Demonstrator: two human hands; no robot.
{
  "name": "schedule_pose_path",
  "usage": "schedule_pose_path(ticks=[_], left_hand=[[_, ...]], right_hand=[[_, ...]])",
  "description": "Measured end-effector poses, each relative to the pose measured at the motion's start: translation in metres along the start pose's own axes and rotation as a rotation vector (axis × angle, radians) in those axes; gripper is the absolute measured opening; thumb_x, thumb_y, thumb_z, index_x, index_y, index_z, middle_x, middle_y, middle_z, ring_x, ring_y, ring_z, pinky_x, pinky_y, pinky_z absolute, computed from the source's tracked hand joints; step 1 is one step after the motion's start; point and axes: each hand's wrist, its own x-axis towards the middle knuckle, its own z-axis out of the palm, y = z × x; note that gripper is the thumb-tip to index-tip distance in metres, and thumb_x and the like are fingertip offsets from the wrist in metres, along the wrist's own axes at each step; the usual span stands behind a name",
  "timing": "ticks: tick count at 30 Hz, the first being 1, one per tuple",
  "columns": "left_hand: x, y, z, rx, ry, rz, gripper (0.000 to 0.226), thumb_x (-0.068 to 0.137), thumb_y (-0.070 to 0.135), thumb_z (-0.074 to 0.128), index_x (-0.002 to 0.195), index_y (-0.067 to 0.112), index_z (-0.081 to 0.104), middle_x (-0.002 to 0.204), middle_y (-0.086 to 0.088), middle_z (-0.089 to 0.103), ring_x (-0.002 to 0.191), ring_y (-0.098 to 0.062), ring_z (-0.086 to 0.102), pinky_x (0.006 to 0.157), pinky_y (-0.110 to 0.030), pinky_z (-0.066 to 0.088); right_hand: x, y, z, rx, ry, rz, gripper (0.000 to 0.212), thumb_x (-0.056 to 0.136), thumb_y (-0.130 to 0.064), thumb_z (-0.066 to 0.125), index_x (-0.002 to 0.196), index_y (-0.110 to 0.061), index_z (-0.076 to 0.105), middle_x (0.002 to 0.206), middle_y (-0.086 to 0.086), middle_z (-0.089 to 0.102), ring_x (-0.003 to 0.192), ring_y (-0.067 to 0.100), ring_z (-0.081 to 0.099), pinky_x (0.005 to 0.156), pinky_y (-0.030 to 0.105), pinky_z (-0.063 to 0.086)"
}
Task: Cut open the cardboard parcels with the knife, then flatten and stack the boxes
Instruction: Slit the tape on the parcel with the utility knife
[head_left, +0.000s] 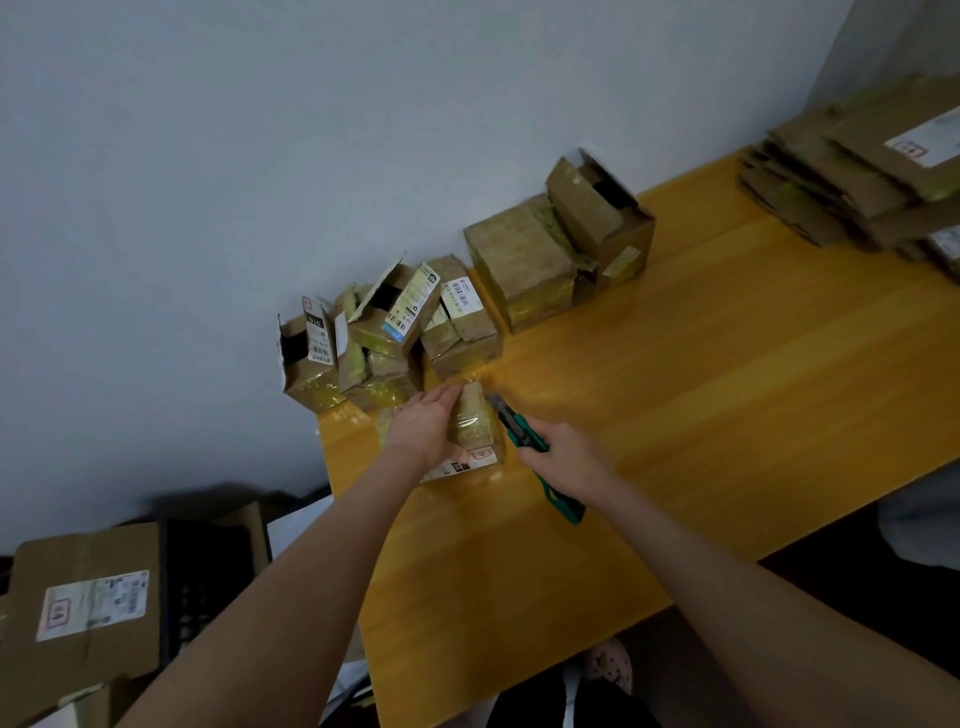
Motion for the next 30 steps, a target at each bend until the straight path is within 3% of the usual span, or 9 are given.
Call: schedule_pose_path(ticks=[4,10,19,25,28,30], left_hand=[[0.001,-0.001,0.003,-0.006,0.005,0.007,0.108,0.072,0.03,0.082,0.155,0.026,0.012,0.16,0.001,0.021,0.144,-0.029,0.023,0.116,-0.049,0.026],[0.002,-0.001,0.004,0.013,0.009,0.005,0.108,0.074,0.03,0.081,0.155,0.027,0.01,0.16,0.003,0.019,0.145,-0.029,0.021,0.116,-0.05,0.026],[0.0,0.0,0.003,0.047,-0.003,0.004,0.101,0.081,0.03,0.075,0.155,0.025,0.007,0.161,0.003,0.016,0.146,-0.03,0.019,0.116,-0.05,0.026],[-0.001,0.001,-0.001,0.059,-0.03,0.014,0.103,0.08,0.035,0.075,0.156,0.024,0.006,0.161,0.003,0.016,0.145,-0.03,0.019,0.115,-0.05,0.027],[-0.004,0.003,-0.002,0.066,-0.008,-0.017,0.1,0.081,0.045,0.072,0.155,0.023,0.008,0.158,0.0,0.022,0.141,-0.03,0.027,0.109,-0.047,0.037],[-0.003,0.002,0.0,-0.019,0.036,-0.095,0.098,0.078,0.06,0.068,0.153,0.022,0.017,0.15,-0.006,0.034,0.133,-0.032,0.037,0.101,-0.046,0.045]], right_hand=[[0.003,0.001,-0.011,0.0,-0.067,-0.023,0.036,0.09,-0.024,0.055,0.126,-0.026,0.059,0.073,0.004,0.055,0.063,0.016,0.05,0.057,0.03,0.04],[-0.003,0.001,-0.025,0.017,-0.184,-0.026,0.042,0.089,-0.022,0.057,0.131,-0.021,0.056,0.075,0.006,0.053,0.067,0.017,0.049,0.06,0.031,0.039],[-0.008,-0.009,-0.036,-0.049,-0.257,-0.009,0.028,0.086,-0.021,0.058,0.109,-0.006,0.063,0.075,0.008,0.05,0.07,0.021,0.05,0.065,0.033,0.04],[-0.014,-0.001,-0.042,-0.072,-0.327,0.008,0.034,0.085,-0.022,0.059,0.117,-0.014,0.065,0.071,0.002,0.05,0.067,0.018,0.05,0.065,0.031,0.042],[-0.014,0.011,-0.045,0.051,-0.206,0.049,0.032,0.082,-0.028,0.061,0.113,-0.026,0.068,0.073,0.003,0.054,0.067,0.018,0.051,0.061,0.031,0.039],[-0.009,0.018,-0.043,0.079,-0.042,0.109,0.029,0.087,-0.03,0.059,0.111,-0.014,0.063,0.077,0.006,0.054,0.067,0.02,0.05,0.059,0.031,0.038]])
